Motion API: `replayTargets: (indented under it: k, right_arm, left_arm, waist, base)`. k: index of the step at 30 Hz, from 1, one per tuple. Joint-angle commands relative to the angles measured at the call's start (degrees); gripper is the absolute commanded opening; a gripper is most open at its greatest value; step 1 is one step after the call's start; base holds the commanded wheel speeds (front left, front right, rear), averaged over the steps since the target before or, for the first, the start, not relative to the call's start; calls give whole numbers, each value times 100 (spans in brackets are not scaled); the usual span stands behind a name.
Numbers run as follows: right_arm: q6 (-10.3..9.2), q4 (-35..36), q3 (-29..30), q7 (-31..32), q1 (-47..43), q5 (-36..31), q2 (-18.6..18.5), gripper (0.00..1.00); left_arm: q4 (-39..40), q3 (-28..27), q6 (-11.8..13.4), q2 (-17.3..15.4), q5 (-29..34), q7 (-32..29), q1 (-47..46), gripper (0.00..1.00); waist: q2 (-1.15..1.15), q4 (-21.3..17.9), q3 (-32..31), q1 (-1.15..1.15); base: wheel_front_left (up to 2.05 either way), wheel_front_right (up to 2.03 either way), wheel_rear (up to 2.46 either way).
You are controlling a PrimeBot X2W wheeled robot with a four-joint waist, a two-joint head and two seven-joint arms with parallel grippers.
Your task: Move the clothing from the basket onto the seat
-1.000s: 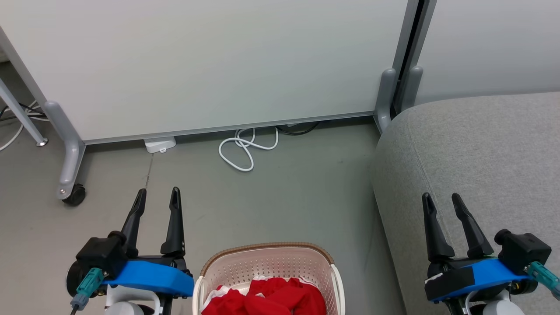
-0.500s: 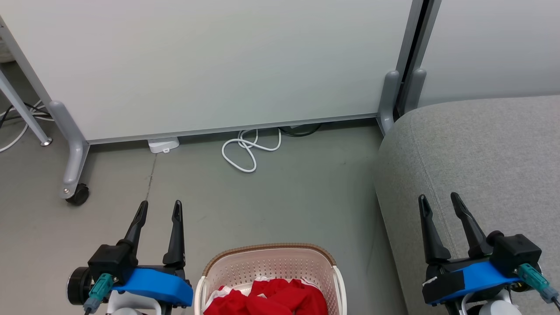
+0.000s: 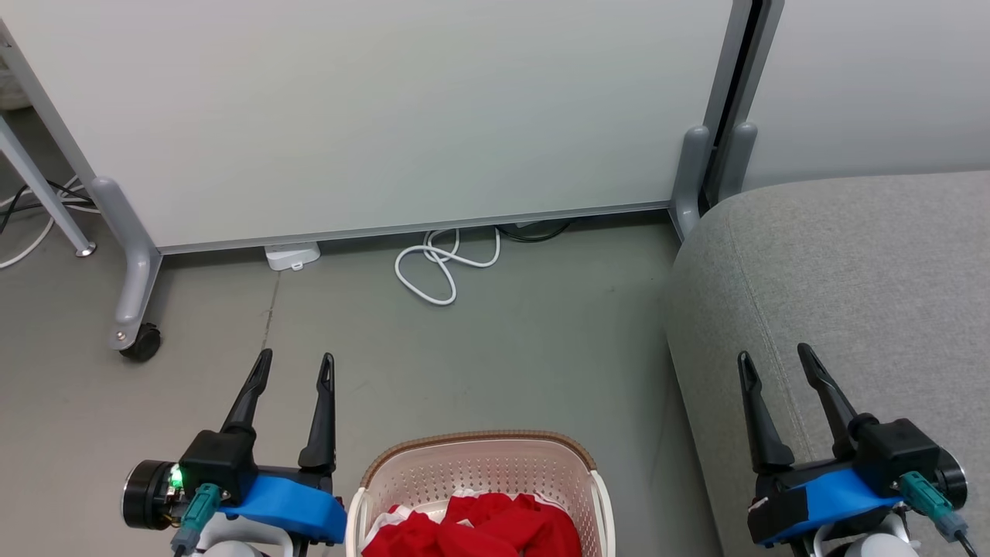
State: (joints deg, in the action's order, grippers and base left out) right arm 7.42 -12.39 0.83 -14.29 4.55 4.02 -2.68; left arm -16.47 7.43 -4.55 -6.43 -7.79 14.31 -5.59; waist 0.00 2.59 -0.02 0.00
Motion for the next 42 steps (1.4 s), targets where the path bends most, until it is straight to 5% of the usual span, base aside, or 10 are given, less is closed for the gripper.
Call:
replayTargets:
  k: [1, 28, 42]
  right_arm:
    - [12, -51, 41, -65, 60, -159, -36, 100]
    - [8, -303, 87, -97, 122, -393, -34, 100]
    - [8, -88, -101, -95, 345, -418, -33, 100]
  left_arm:
    - [-8, -26, 4, 6, 140, 61, -64, 100]
    - [-87, -108, -25, 85, 426, 98, -43, 100]
    - [-699, 714, -267, -196, 637, 96, -704, 100]
  waist:
    - [0, 6, -3, 0]
    - [0, 19, -11, 0]
    - [0, -178, 358, 0]
  base:
    - [0, 0, 0]
    - [0, 0, 0]
    - [0, 0, 0]
